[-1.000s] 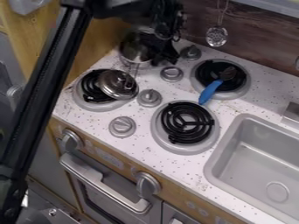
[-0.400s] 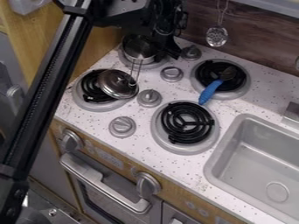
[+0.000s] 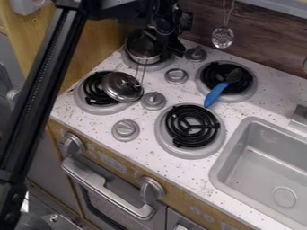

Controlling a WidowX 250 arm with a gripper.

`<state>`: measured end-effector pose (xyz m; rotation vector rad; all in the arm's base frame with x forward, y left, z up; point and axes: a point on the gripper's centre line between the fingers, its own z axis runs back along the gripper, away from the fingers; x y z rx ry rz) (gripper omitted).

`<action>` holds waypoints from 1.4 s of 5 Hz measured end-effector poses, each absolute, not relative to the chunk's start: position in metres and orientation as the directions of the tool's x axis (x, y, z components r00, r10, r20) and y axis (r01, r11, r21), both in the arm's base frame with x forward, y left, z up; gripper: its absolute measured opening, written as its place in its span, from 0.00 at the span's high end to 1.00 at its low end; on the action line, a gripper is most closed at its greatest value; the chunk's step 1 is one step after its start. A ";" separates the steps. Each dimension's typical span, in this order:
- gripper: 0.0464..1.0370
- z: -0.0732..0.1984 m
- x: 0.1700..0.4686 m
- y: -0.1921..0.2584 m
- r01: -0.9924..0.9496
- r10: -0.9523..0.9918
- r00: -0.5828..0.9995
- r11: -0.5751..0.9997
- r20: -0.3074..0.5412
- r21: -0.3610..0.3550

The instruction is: Put the silver pot to the upper left burner

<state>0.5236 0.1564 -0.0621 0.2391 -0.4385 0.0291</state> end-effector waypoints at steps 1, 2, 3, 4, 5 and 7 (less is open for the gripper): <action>0.70 -0.068 0.516 0.157 -0.073 -0.042 0.901 0.967 0.431 0.246; 0.40 -0.068 0.510 0.153 -0.075 -0.043 0.888 0.969 0.458 0.236; 0.12 -0.064 0.502 0.153 -0.091 -0.034 0.873 0.969 0.487 0.231; 0.04 -0.046 0.490 0.146 -0.105 -0.013 0.856 0.974 0.517 0.199; 0.04 -0.029 0.463 0.134 -0.080 0.012 0.897 0.988 0.442 0.135; 0.04 -0.012 0.394 0.121 -0.144 0.107 0.964 0.980 0.242 0.140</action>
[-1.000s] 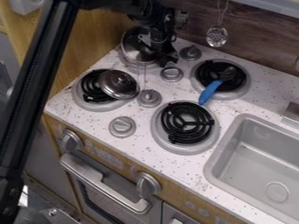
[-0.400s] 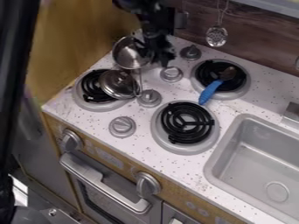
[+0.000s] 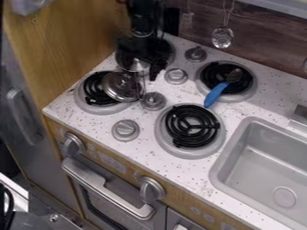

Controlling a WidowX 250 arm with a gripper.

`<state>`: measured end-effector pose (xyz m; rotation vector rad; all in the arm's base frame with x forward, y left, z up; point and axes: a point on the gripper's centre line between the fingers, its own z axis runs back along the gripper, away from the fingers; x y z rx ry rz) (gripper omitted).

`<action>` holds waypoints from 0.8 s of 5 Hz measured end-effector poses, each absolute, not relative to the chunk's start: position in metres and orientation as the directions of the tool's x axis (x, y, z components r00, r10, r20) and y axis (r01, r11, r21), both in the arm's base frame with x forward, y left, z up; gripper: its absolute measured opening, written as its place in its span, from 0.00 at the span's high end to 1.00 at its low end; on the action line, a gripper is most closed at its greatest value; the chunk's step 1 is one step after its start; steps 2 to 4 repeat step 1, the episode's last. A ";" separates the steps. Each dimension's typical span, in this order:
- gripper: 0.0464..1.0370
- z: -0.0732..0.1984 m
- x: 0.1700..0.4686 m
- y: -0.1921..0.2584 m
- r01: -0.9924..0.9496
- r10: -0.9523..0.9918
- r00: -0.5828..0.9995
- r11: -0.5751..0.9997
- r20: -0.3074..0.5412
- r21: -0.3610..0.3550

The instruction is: Put the silver pot to the upper left burner

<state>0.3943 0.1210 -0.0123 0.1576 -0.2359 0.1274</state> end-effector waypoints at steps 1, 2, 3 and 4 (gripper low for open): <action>0.04 -0.018 0.383 0.116 -0.151 0.115 0.966 0.978 0.233 0.144; 0.04 -0.018 0.383 0.116 -0.151 0.115 0.966 0.978 0.233 0.144; 0.04 -0.018 0.383 0.116 -0.151 0.115 0.966 0.978 0.233 0.144; 0.04 -0.018 0.383 0.116 -0.151 0.115 0.966 0.978 0.233 0.144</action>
